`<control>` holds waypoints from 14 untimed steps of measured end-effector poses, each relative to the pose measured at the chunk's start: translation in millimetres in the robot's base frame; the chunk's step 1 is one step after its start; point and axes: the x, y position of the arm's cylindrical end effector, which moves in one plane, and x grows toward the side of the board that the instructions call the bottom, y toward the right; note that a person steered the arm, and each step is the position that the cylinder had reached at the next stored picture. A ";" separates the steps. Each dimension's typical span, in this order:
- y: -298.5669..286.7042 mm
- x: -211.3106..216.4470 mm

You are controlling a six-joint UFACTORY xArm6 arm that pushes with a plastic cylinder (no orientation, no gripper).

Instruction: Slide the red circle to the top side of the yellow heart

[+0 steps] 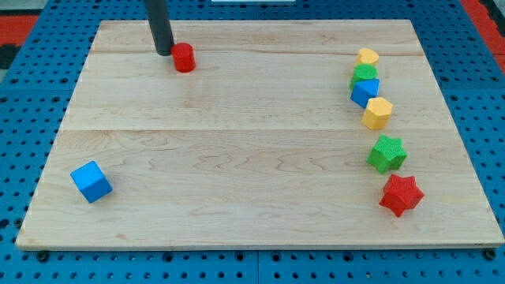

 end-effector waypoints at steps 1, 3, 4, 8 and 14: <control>0.8 -15.7; -40.3 -34.0; -72.4 -36.4; 49.6 1.6; 147.2 -35.9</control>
